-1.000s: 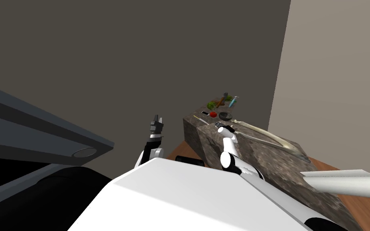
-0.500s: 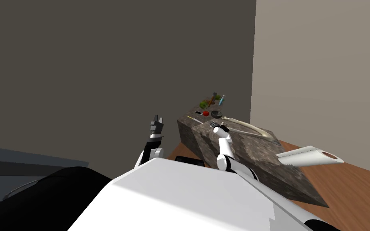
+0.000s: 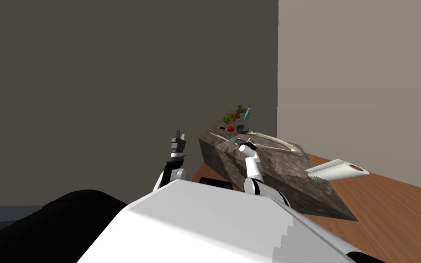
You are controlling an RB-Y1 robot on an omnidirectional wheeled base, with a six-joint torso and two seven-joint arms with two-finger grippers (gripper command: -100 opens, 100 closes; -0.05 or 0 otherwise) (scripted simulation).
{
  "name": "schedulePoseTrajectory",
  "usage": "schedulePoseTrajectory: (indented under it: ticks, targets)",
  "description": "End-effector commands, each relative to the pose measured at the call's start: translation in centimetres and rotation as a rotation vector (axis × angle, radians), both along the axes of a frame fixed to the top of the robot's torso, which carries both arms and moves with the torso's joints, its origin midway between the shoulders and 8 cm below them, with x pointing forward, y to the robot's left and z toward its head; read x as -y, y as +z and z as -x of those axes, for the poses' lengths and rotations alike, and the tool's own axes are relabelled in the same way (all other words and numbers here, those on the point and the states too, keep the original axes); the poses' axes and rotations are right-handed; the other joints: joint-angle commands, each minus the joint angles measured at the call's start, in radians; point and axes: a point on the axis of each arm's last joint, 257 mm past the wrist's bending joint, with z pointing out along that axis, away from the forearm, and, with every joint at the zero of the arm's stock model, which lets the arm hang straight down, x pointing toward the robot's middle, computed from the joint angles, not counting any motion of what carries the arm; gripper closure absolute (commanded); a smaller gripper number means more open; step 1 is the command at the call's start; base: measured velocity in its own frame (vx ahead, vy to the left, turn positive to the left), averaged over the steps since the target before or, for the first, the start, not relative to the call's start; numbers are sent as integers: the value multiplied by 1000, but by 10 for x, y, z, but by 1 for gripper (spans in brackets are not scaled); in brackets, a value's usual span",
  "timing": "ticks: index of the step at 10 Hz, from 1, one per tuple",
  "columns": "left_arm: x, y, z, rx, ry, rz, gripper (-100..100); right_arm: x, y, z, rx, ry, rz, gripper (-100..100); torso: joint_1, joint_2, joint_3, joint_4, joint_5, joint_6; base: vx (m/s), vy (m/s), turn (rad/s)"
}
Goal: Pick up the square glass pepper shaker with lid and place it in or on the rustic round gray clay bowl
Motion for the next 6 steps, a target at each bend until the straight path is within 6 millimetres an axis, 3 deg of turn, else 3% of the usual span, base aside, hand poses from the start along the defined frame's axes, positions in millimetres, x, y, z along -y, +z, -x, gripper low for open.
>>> schedulePoseTrajectory:
  ticks: [1, 2, 5, 6]
  targets:
    - [0, 0, 0, 0, 0, 0, 0, 0, 0, 0, 0, 0, 0, 0, 0, 0, 0, 0, 0, 0, 0, 0, 0]
    - [0, 0, 0, 0, 0, 0, 0, 17, 11, -5, 14, -6, 35, 100, 0, 0, 0, 0, 0, 0, 15, 39, 110]
    - [0, 0, 0, 0, 0, 0, 0, 61, 41, -16, 47, -27, 124, 100, 3, -1, 0, 1, 2, -1, 21, 41, 139]
    - [0, 0, 0, 0, 0, 0, 0, 61, 41, -16, 47, -27, 124, 100, 2, -1, 0, 1, 2, -1, 7, 6, 37]
